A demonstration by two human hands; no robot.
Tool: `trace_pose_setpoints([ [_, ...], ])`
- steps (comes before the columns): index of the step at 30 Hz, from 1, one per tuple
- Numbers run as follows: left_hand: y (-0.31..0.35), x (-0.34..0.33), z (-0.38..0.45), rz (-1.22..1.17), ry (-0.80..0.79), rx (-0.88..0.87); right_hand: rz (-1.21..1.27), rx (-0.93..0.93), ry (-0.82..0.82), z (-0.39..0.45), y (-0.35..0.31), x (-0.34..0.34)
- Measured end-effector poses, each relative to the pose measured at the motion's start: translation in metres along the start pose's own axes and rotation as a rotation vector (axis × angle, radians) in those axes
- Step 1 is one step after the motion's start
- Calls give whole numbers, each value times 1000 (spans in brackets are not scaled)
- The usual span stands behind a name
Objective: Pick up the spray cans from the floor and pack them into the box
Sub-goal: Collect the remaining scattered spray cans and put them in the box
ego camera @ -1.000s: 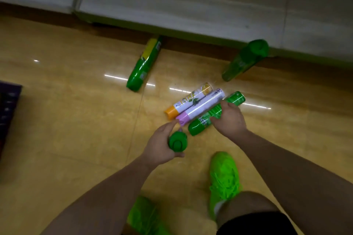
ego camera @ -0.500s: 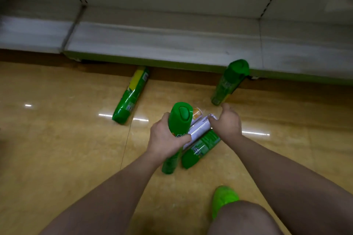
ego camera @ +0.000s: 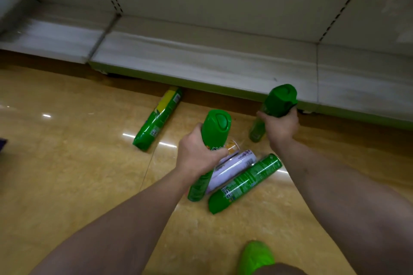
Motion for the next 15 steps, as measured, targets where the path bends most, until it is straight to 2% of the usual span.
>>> trace_pose_setpoints([
  [8,100,113,-67,-33,29,84,-216,99,-160,-110,-122,61],
  [12,167,204,-114,-61,84,110,-246,136,-263,-195,-218,96],
  [15,212,281,-148,-96,112,135,-293,239,-349,-262,-289,118],
])
Point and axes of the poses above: each hand's wrist, its own z-axis towards the middle knuckle, its own x-axis out of the back of the hand, y = z × x, the point moved 3 cm from there along z, towards the middle knuckle, and after that the axes turned 5 degrees about -z, right-handed, at the moved point
